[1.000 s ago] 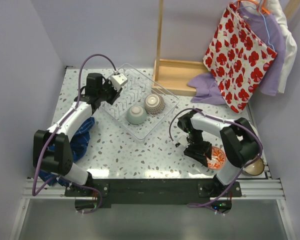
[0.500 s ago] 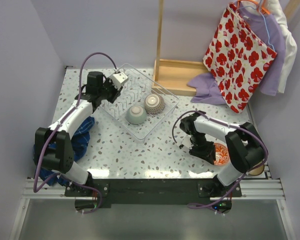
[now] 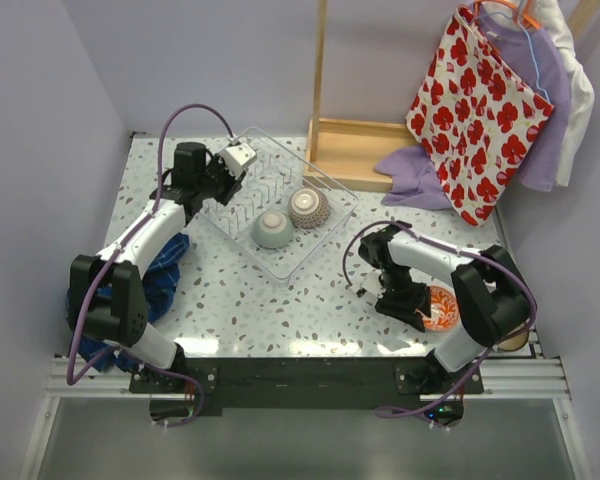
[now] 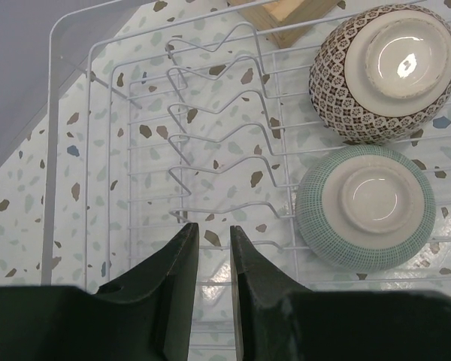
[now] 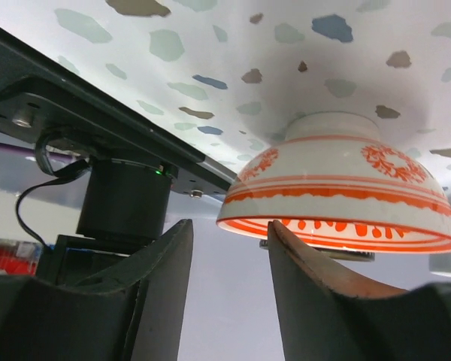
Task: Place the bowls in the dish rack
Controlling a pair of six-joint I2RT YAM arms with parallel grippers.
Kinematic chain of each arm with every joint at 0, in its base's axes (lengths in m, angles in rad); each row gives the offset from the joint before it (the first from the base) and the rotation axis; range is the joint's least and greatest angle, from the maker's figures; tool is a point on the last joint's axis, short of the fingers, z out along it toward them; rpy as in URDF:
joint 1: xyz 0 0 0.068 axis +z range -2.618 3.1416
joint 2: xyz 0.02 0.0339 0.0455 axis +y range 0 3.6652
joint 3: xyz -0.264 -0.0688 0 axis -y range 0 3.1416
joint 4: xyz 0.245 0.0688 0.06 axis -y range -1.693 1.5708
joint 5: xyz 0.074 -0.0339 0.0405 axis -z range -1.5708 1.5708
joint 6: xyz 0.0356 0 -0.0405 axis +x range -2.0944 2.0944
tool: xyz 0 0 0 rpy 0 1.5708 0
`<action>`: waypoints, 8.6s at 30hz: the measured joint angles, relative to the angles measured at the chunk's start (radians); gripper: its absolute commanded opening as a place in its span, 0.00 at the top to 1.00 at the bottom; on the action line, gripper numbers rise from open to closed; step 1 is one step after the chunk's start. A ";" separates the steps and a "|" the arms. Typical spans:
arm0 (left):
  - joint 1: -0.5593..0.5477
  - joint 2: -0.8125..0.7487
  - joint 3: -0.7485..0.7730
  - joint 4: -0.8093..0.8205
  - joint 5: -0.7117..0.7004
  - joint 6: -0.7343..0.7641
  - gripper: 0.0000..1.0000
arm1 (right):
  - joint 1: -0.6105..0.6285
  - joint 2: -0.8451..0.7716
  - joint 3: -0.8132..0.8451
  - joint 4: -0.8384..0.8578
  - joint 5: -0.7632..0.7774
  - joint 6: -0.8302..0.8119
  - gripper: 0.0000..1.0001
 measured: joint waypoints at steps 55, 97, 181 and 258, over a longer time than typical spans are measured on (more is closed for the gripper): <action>0.000 -0.036 -0.045 0.048 0.008 -0.033 0.72 | 0.077 0.066 0.179 0.222 0.000 -0.027 0.68; 0.002 -0.158 -0.041 -0.058 -0.021 -0.063 1.00 | -0.027 0.248 0.846 0.709 -1.108 0.343 1.00; 0.035 -0.132 -0.187 -0.074 0.140 -0.184 1.00 | -0.028 0.946 0.970 2.240 -1.555 1.773 0.54; -0.050 0.212 0.026 0.086 0.287 -0.218 0.94 | -0.174 -0.046 0.452 0.923 -0.094 0.290 0.48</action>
